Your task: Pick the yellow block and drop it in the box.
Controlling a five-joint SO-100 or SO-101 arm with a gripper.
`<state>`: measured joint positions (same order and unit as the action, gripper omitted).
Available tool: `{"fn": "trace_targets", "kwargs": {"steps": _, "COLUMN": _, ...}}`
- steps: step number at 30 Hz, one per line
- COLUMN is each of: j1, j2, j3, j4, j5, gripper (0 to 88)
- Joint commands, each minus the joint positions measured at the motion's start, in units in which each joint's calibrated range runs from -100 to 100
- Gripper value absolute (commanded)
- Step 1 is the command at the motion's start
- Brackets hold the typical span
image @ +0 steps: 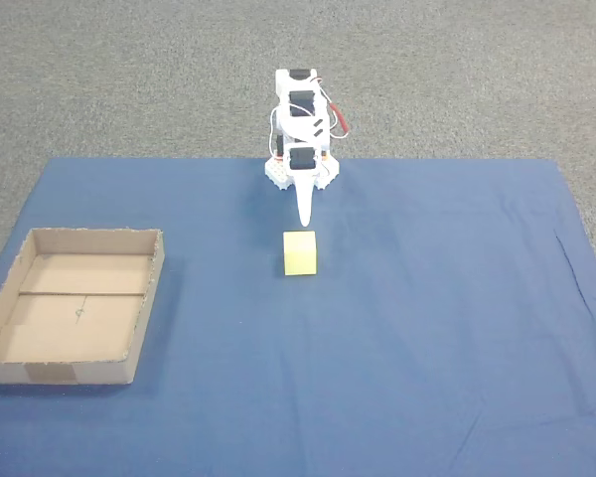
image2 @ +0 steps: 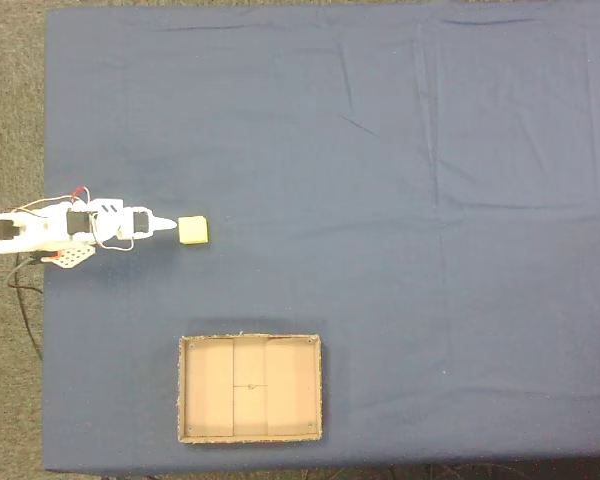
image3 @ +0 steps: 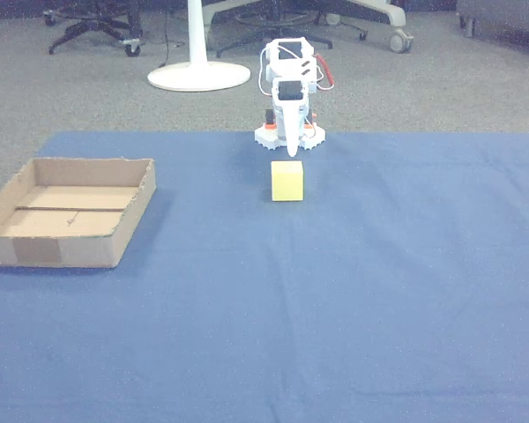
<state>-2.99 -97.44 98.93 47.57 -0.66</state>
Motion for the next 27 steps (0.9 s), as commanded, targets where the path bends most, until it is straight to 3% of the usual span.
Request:
{"fn": "trace_targets", "kwargs": {"steps": 1, "j1": 1.29, "j2": -0.19, "j3": 0.89, "j4": -0.57, "j5": 0.39, "gripper": 0.2}}
{"fn": "trace_targets", "kwargs": {"steps": 13, "j1": 1.69, "j2": 0.31, "j3": -0.02, "j4": 0.59, "j5": 0.15, "gripper": 0.2}}
{"fn": "trace_targets", "kwargs": {"steps": 16, "j1": 4.20, "j2": 8.33, "j3": -17.21, "j4": 10.92, "j5": -0.10, "gripper": 0.7}}
{"fn": "trace_targets", "kwargs": {"steps": 20, "j1": 6.72, "j2": 24.29, "j3": -42.83, "j4": 25.39, "j5": 2.00, "gripper": 26.2}}
{"fn": "trace_targets", "kwargs": {"steps": 24, "j1": 7.74, "j2": 41.60, "j3": -52.42, "j4": 29.44, "j5": 3.57, "gripper": 38.5}}
{"fn": "trace_targets", "kwargs": {"steps": 27, "j1": 7.82, "j2": 55.19, "j3": -55.22, "j4": 29.69, "j5": 5.27, "gripper": 40.9}}
